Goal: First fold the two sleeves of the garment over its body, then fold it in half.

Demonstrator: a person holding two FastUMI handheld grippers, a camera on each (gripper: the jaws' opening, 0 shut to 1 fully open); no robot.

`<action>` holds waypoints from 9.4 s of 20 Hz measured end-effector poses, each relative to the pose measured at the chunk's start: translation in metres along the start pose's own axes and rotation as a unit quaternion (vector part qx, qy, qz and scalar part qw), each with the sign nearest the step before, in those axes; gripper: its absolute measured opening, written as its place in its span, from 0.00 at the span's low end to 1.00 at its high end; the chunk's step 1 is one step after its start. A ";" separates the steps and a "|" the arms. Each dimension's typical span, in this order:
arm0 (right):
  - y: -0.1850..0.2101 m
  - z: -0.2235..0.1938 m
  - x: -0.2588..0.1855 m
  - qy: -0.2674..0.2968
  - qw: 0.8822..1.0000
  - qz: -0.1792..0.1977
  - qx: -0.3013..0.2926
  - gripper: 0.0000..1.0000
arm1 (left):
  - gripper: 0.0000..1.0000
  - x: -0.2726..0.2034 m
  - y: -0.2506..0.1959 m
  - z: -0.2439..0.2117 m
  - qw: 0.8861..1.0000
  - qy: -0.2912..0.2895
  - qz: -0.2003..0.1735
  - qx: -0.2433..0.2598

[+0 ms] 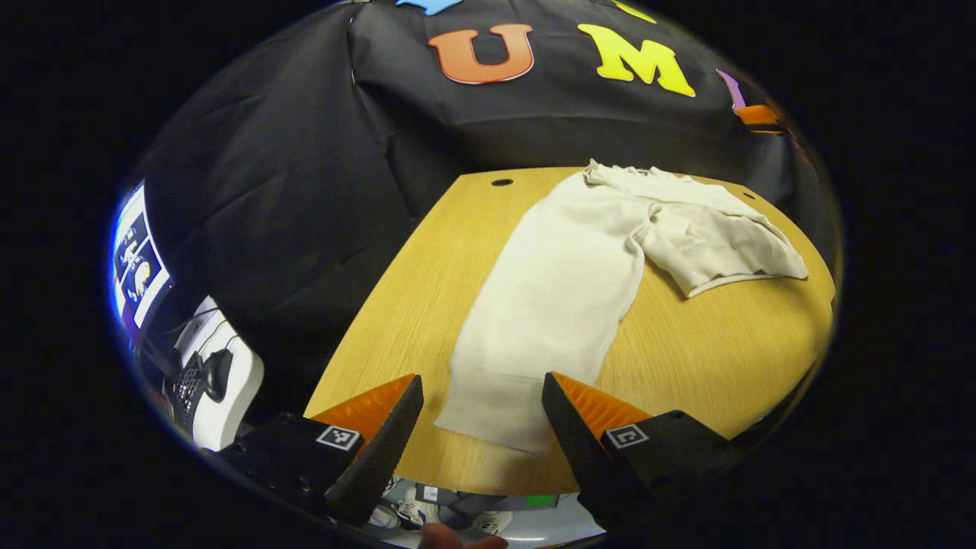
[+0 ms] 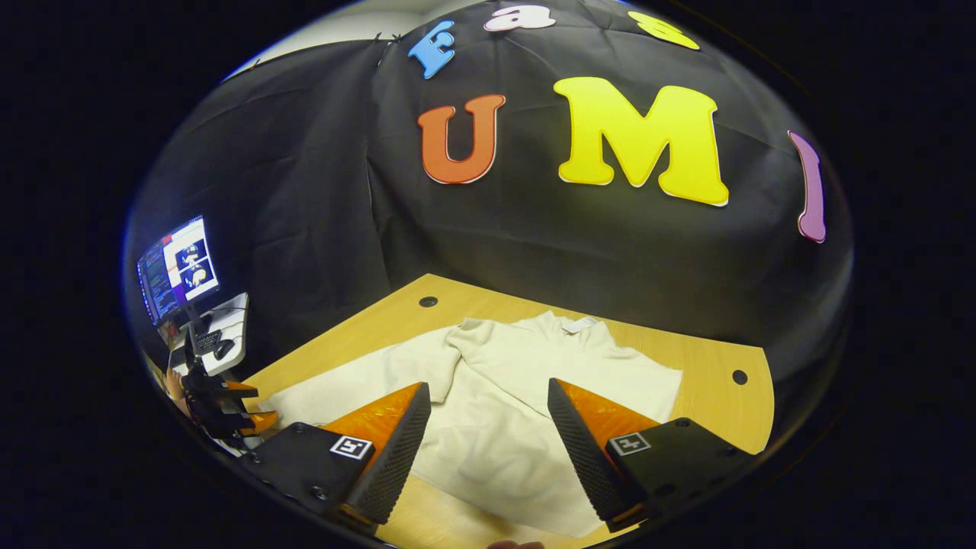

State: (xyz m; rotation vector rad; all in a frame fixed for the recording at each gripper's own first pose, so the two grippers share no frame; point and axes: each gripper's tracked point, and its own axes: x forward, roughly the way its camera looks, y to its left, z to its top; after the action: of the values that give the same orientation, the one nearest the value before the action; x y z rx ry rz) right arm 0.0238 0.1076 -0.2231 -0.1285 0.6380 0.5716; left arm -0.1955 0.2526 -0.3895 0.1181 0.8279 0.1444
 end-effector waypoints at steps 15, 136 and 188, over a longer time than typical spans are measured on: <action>0.023 0.012 -0.010 -0.010 1.000 0.027 0.006 0.96 | 0.24 0.010 -0.024 0.001 0.993 0.033 -0.079 -0.086; -0.167 -0.137 -0.147 0.068 0.962 -0.206 0.165 0.98 | 0.99 0.007 -0.229 0.168 0.983 0.031 -0.172 -0.053; -0.165 -0.259 -0.052 0.198 0.916 -0.197 0.289 0.00 | 0.03 0.063 -0.231 0.127 0.976 0.112 -0.173 -0.074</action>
State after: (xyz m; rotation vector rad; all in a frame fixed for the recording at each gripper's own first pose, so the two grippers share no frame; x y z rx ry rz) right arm -0.0575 -0.1287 -0.4090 0.1893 1.1207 -0.0570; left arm -0.0410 0.0299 -0.3869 -0.1857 1.0455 -0.1112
